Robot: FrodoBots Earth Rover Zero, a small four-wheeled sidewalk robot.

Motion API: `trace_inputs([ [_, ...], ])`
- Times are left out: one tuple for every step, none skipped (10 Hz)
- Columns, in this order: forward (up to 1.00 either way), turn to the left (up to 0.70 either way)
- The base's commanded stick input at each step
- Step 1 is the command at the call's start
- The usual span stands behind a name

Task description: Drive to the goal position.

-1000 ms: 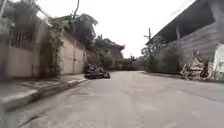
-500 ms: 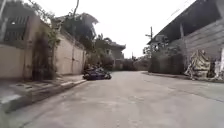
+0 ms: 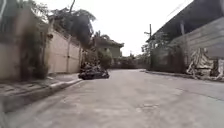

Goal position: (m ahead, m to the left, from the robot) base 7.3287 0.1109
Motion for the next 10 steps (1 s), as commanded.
trace_inputs([
  [0.85,0.00],
  [0.85,0.00],
  [0.85,0.00],
  [0.85,-0.05],
  [0.85,-0.27],
  [0.85,-0.34],
  [0.85,-0.34],
  [0.85,-0.29],
  [0.85,-0.11],
  [0.85,-0.02],
])
